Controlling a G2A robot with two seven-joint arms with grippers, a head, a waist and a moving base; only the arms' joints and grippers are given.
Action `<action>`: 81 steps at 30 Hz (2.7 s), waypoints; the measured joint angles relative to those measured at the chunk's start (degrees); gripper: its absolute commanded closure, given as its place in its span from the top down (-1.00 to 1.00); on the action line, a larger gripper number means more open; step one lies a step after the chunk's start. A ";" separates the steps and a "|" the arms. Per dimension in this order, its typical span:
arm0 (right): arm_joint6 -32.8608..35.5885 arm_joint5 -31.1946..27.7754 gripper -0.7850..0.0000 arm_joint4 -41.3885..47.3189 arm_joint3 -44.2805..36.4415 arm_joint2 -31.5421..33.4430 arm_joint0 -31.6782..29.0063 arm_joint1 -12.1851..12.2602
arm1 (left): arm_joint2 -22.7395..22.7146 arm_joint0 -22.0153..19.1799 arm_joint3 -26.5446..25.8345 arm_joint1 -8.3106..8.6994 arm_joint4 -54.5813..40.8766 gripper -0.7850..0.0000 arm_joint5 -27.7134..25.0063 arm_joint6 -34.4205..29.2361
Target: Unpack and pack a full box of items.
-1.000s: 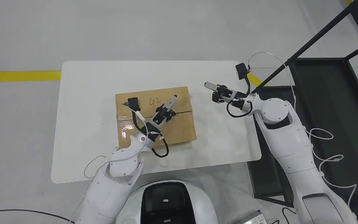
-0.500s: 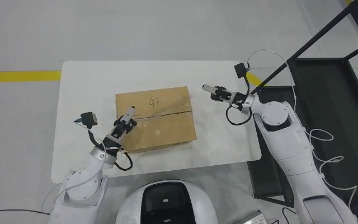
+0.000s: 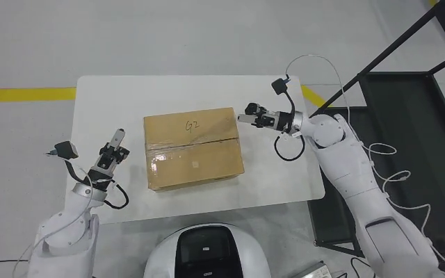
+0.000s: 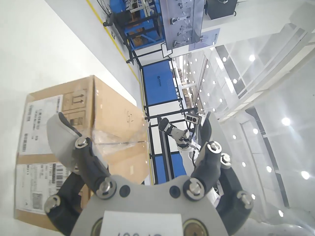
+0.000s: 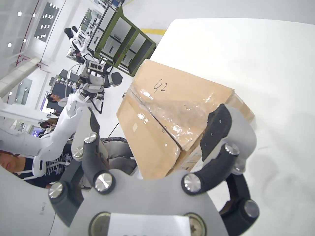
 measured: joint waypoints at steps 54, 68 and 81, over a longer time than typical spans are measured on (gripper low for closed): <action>3.79 26.79 1.00 15.49 15.45 -12.01 9.86 -6.60 | -8.35 -0.71 4.68 1.07 0.52 1.00 1.00 7.82; -1.77 32.00 1.00 5.86 -2.39 4.96 -3.57 -0.06 | -5.73 -1.78 5.32 0.99 -0.41 1.00 1.75 7.12; -2.87 33.71 1.00 3.97 -6.91 8.39 -7.30 0.92 | -4.59 -2.96 5.99 0.94 -0.47 1.00 1.74 7.43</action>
